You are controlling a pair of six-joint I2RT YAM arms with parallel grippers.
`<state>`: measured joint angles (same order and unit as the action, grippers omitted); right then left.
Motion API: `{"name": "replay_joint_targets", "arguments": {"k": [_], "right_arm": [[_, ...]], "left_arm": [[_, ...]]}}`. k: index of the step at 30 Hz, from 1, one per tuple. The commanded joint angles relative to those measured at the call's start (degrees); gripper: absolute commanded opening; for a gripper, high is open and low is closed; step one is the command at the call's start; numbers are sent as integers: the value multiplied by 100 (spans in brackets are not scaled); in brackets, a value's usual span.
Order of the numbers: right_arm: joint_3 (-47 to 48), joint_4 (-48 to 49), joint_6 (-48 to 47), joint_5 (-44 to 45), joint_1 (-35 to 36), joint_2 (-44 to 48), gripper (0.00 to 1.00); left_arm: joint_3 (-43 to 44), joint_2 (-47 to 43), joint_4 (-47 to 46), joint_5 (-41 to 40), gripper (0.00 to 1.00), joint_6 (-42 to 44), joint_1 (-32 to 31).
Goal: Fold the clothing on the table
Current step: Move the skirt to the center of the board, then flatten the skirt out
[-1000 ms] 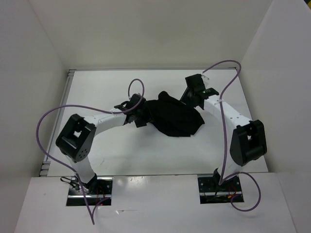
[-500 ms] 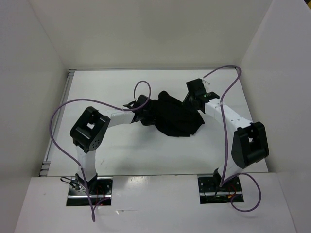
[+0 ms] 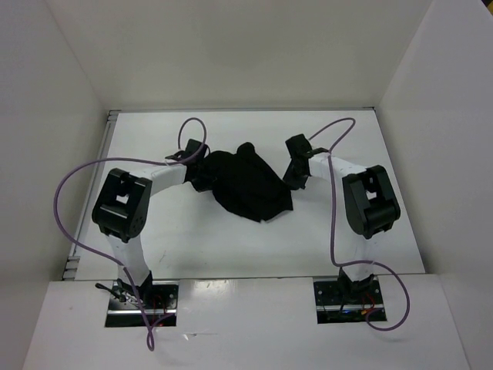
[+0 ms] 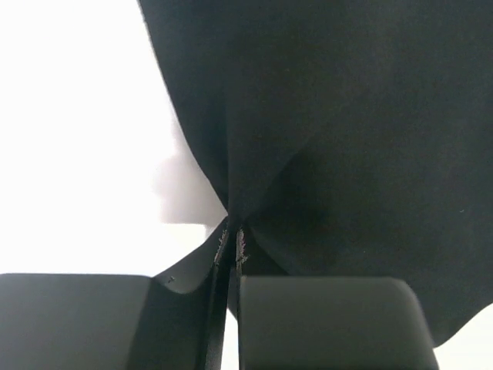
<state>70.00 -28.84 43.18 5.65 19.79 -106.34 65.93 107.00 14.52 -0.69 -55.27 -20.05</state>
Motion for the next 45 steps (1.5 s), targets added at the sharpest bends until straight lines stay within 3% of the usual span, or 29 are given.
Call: {"name": "replay_joint_targets", "arguments": {"k": [1, 10, 14, 16, 17, 19, 22, 23, 24, 27, 45], "right_arm": [[-319, 89, 85, -450, 287, 9, 14], [-1269, -43, 1034, -890, 1597, 517, 12], [-832, -569, 992, -137, 1598, 808, 12], [-576, -816, 807, -55, 1441, 869, 12], [-383, -816, 806, -55, 1440, 870, 12], [-250, -869, 745, -3, 1440, 923, 14], [-118, -869, 745, -73, 1440, 975, 14], [-118, -869, 745, -134, 1388, 1036, 14], [-118, -869, 745, -134, 1387, 1089, 15], [-118, -922, 745, -134, 1387, 1142, 16], [-785, -1027, 1149, -556, 1334, 2127, 24]], "left_arm": [[437, -83, 253, -186, 8, 455, 220], [1317, 427, -204, 595, 10, 824, 661], [897, -195, -257, 728, 48, 729, 661], [247, -915, -319, 553, 66, 492, 661], [10, -1449, -371, 274, 67, 403, 661], [-569, -2100, -119, -235, 67, 176, 608], [-1010, -2560, 138, -519, 55, -27, 494], [-1099, -2753, 260, -520, 42, -28, 494], [-1178, -2816, 322, -459, 38, -106, 433], [-1538, -2931, 385, -143, 31, -230, 301], [-2111, -1657, -256, 148, 35, -502, -7]]}}
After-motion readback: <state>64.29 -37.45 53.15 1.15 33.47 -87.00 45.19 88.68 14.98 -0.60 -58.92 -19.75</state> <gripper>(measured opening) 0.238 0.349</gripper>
